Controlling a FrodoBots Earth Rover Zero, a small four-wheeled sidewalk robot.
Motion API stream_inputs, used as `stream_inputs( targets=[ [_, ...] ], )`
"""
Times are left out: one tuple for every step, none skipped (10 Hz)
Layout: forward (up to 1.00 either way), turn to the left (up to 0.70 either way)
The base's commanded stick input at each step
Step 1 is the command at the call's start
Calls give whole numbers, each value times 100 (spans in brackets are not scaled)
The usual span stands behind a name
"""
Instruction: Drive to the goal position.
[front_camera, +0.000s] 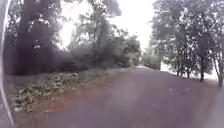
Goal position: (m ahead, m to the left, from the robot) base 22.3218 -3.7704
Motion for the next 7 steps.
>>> stream_inputs(
  targets=[
    [70,0],
    [70,0],
    [70,0],
    [70,0],
    [70,0],
    [70,0],
    [70,0]
  ],
)
